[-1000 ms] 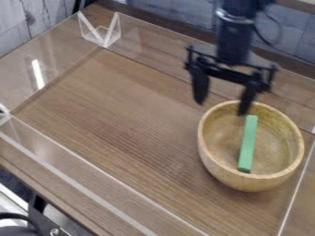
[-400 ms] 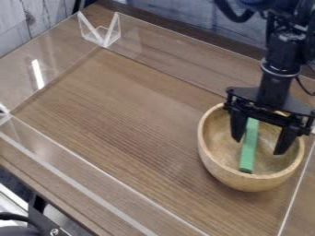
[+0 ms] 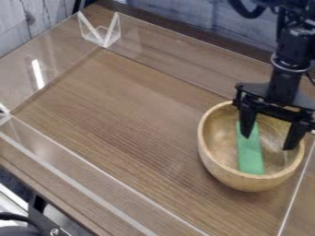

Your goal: Move green stick from inside the wooden bowl to the table next to it

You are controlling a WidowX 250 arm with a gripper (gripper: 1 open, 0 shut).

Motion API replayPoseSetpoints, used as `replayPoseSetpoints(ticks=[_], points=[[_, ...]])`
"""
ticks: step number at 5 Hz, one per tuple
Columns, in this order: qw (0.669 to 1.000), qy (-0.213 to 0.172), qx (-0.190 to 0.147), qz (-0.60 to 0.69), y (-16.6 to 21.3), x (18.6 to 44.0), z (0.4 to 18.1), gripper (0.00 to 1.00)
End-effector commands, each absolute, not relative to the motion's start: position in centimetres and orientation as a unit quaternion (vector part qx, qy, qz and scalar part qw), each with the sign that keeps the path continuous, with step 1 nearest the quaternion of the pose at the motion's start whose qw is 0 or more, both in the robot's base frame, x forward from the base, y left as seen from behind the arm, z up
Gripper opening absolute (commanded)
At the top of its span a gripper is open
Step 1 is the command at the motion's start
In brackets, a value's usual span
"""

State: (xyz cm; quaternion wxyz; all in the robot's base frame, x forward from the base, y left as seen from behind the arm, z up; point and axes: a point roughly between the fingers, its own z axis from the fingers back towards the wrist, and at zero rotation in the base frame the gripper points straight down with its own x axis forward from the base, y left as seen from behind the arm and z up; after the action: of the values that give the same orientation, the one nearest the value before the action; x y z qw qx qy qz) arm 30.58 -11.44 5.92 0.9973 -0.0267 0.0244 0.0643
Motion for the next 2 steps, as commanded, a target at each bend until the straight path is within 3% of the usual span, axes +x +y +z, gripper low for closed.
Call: replayPoseSetpoints(ticks=[1, 2], points=[[0.995, 0.004, -0.032, 0.096, -10.57, 30.74, 6.75, 1.0], [0.994, 0.0, -0.035, 0.099, -10.42, 30.78, 6.25, 1.0]])
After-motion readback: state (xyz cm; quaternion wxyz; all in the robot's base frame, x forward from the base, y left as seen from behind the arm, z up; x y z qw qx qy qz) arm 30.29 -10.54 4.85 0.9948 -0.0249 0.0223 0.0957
